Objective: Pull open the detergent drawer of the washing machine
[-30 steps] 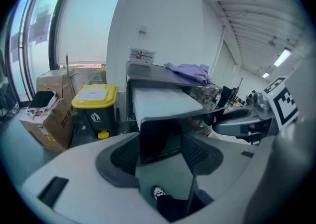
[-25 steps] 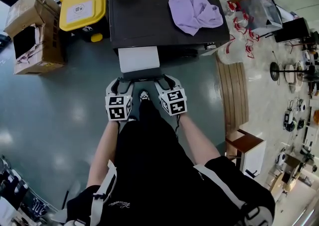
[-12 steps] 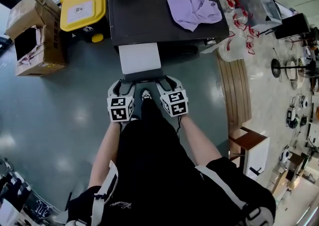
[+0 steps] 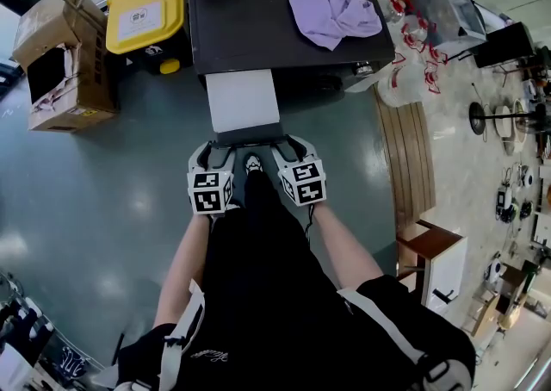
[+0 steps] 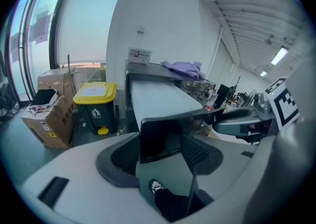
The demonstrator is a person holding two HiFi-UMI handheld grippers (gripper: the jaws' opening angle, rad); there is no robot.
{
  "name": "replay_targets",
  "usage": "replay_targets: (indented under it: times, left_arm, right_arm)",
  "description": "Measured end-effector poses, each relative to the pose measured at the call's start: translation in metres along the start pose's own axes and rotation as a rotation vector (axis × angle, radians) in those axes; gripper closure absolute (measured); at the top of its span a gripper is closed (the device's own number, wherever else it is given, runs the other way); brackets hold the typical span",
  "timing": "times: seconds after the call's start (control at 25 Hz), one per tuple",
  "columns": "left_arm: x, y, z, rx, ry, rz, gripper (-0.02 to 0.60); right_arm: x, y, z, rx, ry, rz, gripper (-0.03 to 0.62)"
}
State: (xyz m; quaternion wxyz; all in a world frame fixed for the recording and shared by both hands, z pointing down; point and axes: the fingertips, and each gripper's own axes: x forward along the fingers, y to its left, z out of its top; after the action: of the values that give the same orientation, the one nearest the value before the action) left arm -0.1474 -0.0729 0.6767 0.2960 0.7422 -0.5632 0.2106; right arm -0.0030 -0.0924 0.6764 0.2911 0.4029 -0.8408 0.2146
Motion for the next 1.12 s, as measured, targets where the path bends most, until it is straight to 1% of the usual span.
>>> replay_targets:
  times: [0.36, 1.12]
  left_arm:
    - [-0.010, -0.007, -0.013, 0.003, 0.006, -0.002, 0.322]
    - [-0.025, -0.013, -0.029, 0.007, 0.003, -0.009, 0.322]
  right_arm:
    - [-0.011, 0.007, -0.014, 0.005, -0.002, -0.004, 0.423]
    - [-0.025, 0.019, -0.030, 0.014, -0.004, -0.020, 0.424]
